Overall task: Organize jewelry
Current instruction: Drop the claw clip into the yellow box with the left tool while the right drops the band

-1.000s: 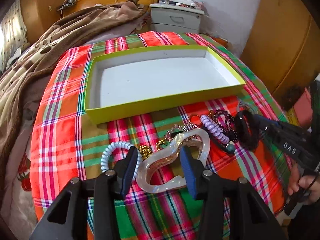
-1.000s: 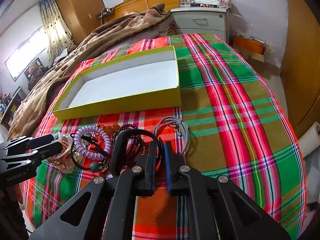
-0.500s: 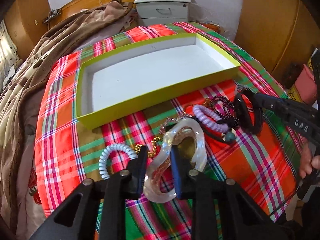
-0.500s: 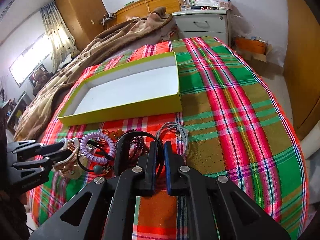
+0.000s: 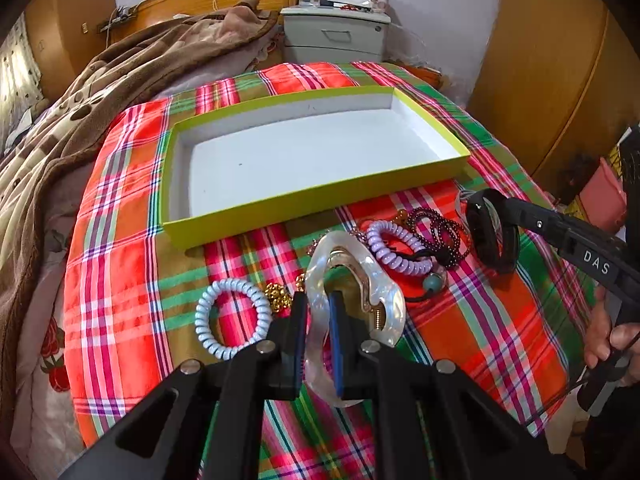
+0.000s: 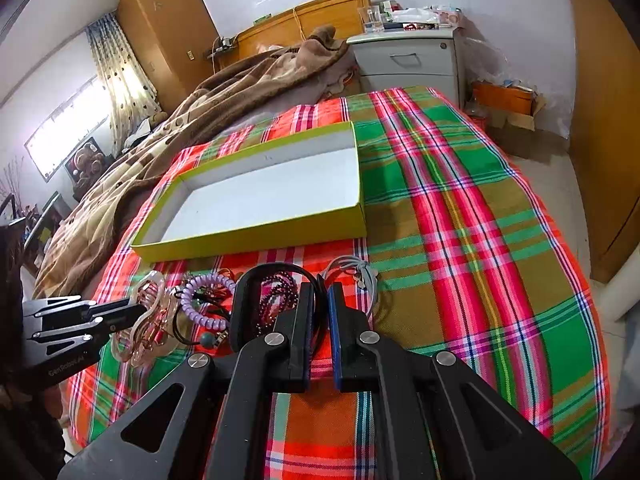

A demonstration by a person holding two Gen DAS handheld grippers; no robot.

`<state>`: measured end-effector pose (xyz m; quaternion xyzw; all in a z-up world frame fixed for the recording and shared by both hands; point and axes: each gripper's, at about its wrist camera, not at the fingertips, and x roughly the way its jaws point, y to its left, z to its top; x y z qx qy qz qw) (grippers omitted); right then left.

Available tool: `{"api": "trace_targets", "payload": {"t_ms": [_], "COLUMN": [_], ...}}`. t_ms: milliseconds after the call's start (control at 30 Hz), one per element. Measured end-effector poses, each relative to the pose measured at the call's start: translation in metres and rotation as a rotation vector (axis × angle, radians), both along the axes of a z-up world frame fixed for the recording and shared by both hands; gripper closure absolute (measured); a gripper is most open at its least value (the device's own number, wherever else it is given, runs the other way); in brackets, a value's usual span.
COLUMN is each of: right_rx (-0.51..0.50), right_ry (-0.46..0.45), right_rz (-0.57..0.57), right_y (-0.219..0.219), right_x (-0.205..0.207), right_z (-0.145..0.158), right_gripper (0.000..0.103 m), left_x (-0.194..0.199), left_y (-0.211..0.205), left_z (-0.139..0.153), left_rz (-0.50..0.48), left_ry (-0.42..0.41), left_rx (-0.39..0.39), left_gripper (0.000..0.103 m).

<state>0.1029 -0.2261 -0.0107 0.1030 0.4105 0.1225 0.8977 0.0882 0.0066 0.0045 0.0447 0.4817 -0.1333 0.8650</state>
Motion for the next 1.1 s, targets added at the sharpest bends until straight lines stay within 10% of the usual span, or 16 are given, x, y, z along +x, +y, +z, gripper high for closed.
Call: {"api": "trace_targets", "payload": {"t_ms": [533, 1100], "right_rx": [0.012, -0.035], "right_ry": [-0.070, -0.033], "right_rz": [0.011, 0.011], "right_y": [0.003, 0.011], "right_x": [0.011, 0.121], "right_z": [0.038, 0.046], "right_gripper": [0.096, 0.096], "left_x": [0.016, 0.120], "left_y": [0.022, 0.046], "left_z": [0.040, 0.036], "left_rz": [0.065, 0.158], "left_ry": [-0.054, -0.041], "left_rx": [-0.061, -0.102], "left_gripper": [0.092, 0.092]}}
